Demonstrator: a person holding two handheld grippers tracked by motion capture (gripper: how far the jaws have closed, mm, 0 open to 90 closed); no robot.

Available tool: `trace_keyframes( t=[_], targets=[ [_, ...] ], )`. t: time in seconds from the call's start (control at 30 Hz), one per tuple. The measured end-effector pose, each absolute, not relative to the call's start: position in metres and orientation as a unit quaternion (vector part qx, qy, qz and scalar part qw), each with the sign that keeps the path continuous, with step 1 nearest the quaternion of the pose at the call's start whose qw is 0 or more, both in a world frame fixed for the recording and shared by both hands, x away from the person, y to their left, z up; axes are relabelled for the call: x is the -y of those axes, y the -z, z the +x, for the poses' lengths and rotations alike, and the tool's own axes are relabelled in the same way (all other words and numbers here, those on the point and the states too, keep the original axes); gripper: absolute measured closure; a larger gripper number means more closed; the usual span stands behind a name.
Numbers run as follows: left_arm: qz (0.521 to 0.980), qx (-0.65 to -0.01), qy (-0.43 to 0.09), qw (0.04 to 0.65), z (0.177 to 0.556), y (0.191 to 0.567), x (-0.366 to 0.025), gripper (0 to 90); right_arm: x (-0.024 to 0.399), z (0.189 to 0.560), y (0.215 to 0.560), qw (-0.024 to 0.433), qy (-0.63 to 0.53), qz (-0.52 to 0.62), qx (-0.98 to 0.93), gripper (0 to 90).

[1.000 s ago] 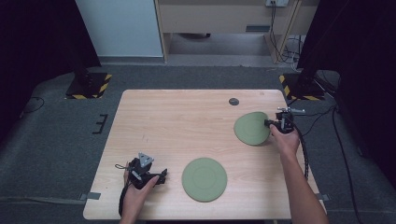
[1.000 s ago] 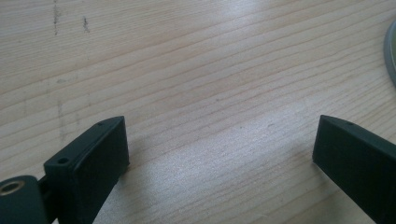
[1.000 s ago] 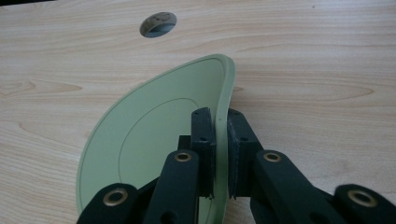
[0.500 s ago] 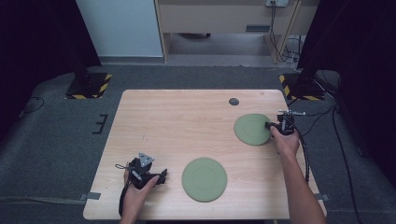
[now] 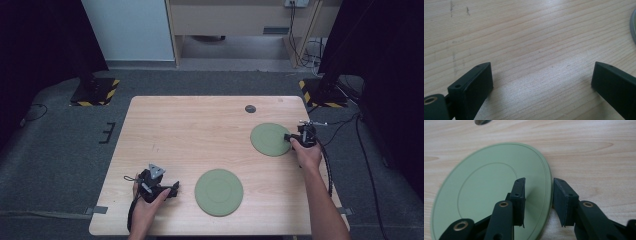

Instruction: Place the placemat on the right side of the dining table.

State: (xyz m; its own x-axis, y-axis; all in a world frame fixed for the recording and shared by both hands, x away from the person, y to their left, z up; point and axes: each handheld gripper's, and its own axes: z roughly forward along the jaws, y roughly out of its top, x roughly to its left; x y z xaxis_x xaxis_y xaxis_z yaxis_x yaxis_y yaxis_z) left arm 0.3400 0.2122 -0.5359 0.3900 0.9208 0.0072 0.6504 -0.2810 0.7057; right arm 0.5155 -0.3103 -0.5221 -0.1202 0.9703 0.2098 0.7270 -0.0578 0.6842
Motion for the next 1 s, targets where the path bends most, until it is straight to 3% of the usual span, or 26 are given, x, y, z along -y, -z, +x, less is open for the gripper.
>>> trace_keyframes(
  t=[0.23, 0.4, 0.63, 1.0],
  targets=[
    [0.771, -0.51, -0.214, 0.316, 0.34, 0.536, -0.212, 3.3, 0.312, 0.513, 0.519, 0.193, -0.344, 0.642, -0.658, 49.0],
    [0.771, -0.51, -0.214, 0.315, 0.34, 0.536, -0.212, 3.2, 0.306, 0.514, 0.509, 0.202, -0.35, 0.636, -0.658, 33.8],
    [0.771, -0.512, -0.213, 0.314, 0.34, 0.536, -0.212, 2.6, 0.294, 0.513, 0.492, 0.218, -0.375, 0.612, -0.661, 19.8],
    [0.769, -0.514, -0.212, 0.314, 0.343, 0.536, -0.212, 1.8, 0.282, 0.506, 0.476, 0.224, -0.406, 0.592, -0.66, 12.1]
  ],
)
